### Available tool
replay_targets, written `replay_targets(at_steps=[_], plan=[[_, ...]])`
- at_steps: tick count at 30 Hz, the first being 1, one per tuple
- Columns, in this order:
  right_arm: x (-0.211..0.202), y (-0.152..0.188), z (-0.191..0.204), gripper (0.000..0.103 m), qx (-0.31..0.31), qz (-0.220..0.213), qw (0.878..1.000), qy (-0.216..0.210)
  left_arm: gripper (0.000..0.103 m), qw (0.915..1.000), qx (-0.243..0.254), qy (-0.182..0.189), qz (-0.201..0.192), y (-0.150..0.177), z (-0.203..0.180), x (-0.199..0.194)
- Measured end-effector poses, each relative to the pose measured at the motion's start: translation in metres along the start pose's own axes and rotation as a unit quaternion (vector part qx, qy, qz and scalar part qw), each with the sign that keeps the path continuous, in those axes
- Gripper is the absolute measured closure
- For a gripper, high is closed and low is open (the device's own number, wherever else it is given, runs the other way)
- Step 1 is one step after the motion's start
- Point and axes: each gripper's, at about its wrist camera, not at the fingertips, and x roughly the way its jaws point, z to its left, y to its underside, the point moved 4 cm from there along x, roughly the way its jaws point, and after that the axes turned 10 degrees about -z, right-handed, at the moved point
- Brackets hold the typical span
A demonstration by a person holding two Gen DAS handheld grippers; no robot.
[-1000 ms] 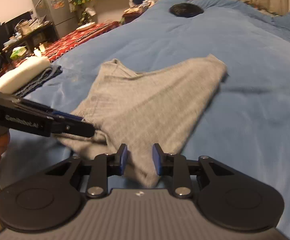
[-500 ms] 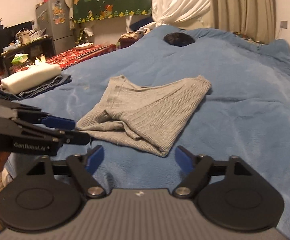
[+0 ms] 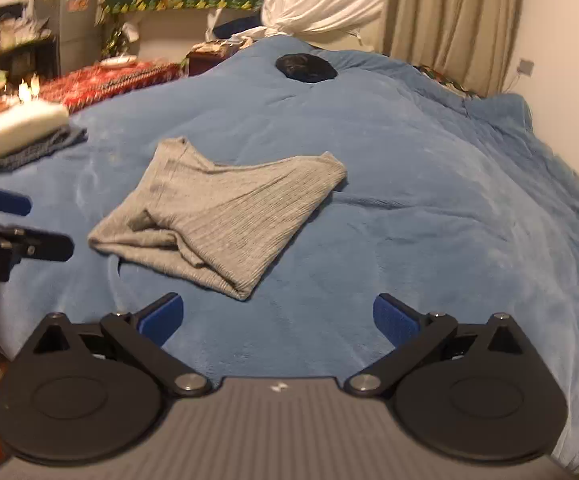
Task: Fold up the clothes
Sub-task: 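Open both tools and pull them back from the folded shirt, then grasp the folded shirt edge with the left tool and tuck it under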
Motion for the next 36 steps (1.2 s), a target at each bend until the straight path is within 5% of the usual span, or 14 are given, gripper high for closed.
replay_targets(at_steps=[7, 10, 16, 20, 26, 29, 31, 36], plan=[[-0.001, -0.010, 0.000, 0.001, -0.058, -0.006, 0.997, 0.052, 0.012, 0.9998, -0.004, 0.005, 0.020, -0.007, 0.006, 0.008], [0.008, -0.011, 0.006, 0.001, -0.041, 0.002, 0.999, 0.028, 0.012, 0.9990, -0.040, -0.012, -0.018, -0.007, 0.009, 0.007], [0.026, -0.013, 0.021, 0.010, 0.009, 0.004, 1.000, 0.005, 0.029, 0.9985, -0.051, 0.002, 0.021, -0.013, 0.007, 0.024], [0.032, -0.018, 0.029, 0.012, 0.035, -0.003, 0.999, 0.003, 0.030, 0.9979, -0.052, 0.015, 0.036, -0.011, 0.005, 0.029], [0.034, -0.020, 0.036, 0.018, 0.065, -0.018, 0.998, -0.012, 0.045, 0.9970, -0.074, 0.021, 0.012, -0.012, 0.007, 0.025], [0.035, -0.015, 0.039, 0.037, 0.069, -0.024, 0.997, -0.019, 0.074, 0.9957, -0.084, 0.034, 0.017, -0.010, 0.010, 0.031], [0.040, -0.011, 0.042, 0.077, 0.071, -0.012, 0.996, -0.043, 0.096, 0.9942, -0.094, 0.048, 0.021, -0.006, 0.012, 0.038], [0.062, -0.003, 0.049, 0.090, 0.089, -0.004, 0.994, -0.067, 0.096, 0.9879, -0.117, 0.100, 0.020, 0.000, 0.008, 0.054]])
